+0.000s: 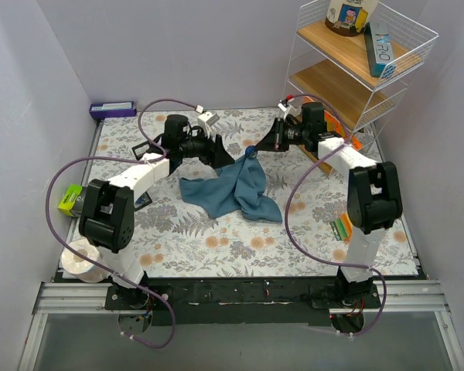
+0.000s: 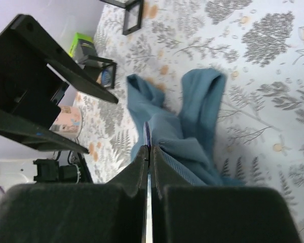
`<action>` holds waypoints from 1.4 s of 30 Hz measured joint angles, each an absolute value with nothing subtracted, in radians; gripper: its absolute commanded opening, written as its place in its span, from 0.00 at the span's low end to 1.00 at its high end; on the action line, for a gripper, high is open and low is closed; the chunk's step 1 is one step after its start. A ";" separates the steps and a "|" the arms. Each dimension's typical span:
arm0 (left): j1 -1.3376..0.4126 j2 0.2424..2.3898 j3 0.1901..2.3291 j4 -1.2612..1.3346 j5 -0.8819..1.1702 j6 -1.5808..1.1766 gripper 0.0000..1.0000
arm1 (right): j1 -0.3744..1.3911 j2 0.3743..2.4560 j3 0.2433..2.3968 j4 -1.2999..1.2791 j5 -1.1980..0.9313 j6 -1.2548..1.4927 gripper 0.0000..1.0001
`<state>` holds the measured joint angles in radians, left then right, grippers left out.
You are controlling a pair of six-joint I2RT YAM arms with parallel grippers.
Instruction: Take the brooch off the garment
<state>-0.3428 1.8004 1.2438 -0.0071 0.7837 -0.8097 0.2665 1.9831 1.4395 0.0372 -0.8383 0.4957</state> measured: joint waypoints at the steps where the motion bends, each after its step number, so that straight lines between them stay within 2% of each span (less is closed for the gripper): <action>1: -0.345 1.769 1.244 -0.016 0.779 -0.761 0.64 | 0.267 1.937 1.420 0.023 -0.832 0.500 0.01; 7: -0.468 1.664 1.223 -0.051 0.694 -0.424 0.67 | 0.271 1.780 1.310 -0.046 -0.798 0.544 0.01; 13: -0.640 1.573 1.019 0.022 0.581 -0.119 0.65 | 0.263 1.789 1.228 -0.058 -0.793 0.628 0.01; 21: -0.708 1.584 1.011 0.155 0.397 0.066 0.65 | 0.252 1.793 1.226 -0.039 -0.796 0.710 0.01; 26: -0.754 1.666 1.046 0.197 0.318 0.121 0.61 | 0.249 1.793 1.204 -0.013 -0.807 0.743 0.01; 29: -0.770 1.711 1.064 0.204 0.288 0.143 0.51 | 0.248 1.793 1.195 -0.009 -0.816 0.756 0.01; 30: -0.772 1.723 1.072 0.209 0.274 0.150 0.44 | 0.246 1.793 1.195 -0.007 -0.808 0.754 0.01; 34: -0.779 1.758 1.128 0.210 0.244 0.159 0.32 | 0.226 1.796 1.194 0.001 -0.820 0.761 0.01; 36: -0.780 1.765 1.147 0.207 0.233 0.160 0.29 | 0.221 1.796 1.193 0.002 -0.826 0.761 0.01; 42: -0.783 1.765 1.167 0.160 0.223 0.152 0.00 | 0.214 1.796 1.182 0.017 -0.825 0.764 0.01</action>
<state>-0.7826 1.7653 1.1671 0.1596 0.2230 0.1516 0.2138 1.7962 1.1816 0.0166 -0.8246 0.7639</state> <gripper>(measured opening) 0.140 0.030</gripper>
